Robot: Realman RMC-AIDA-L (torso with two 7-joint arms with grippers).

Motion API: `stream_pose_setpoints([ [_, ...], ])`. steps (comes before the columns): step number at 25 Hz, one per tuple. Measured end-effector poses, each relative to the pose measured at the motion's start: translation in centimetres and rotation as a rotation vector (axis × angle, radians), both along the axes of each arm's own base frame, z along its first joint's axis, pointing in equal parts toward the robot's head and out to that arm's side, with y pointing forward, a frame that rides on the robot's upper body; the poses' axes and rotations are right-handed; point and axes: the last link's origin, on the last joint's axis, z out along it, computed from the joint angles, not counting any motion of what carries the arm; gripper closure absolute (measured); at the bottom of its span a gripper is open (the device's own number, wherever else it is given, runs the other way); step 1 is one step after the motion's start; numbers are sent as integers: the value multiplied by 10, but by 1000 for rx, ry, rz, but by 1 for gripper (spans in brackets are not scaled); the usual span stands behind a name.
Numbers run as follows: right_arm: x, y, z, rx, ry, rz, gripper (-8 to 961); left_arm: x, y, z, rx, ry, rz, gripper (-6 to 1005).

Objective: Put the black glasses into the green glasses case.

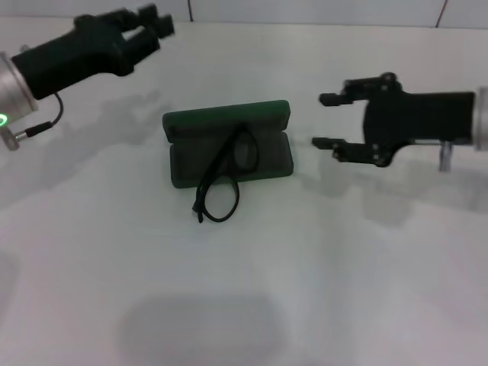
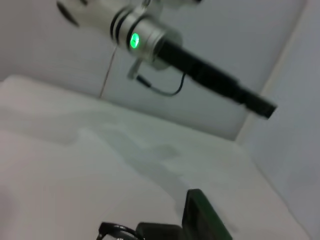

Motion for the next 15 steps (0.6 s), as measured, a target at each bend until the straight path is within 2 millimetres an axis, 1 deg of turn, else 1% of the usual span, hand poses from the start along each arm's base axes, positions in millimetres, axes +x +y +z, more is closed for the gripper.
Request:
stream_pose_setpoints([
  [1, -7, 5, -2, -8, -19, 9, 505, -3, -2, 0, 18, -22, 13, 805],
  [3, -16, 11, -4, -23, -35, 9, 439, -5, -5, -2, 0, -35, 32, 743],
  [4, -19, 13, -4, -23, -33, 4, 406, -6, -7, -5, -32, -23, 37, 712],
  [5, -20, 14, -4, -21, -31, -1, 407, -8, -10, -10, -96, 9, 39, 682],
  [8, -14, 16, 0, 18, -10, -33, 409, -16, -25, -22, -240, 93, 30, 589],
  [12, 1, 15, 14, 70, 43, -97, 410, -25, -47, -40, -360, 138, 28, 432],
  [14, 7, 14, 18, 84, 59, -119, 410, -29, -56, -48, -405, 165, 29, 348],
  [15, 10, 13, 20, 89, 66, -128, 410, -30, -59, -51, -423, 176, 27, 323],
])
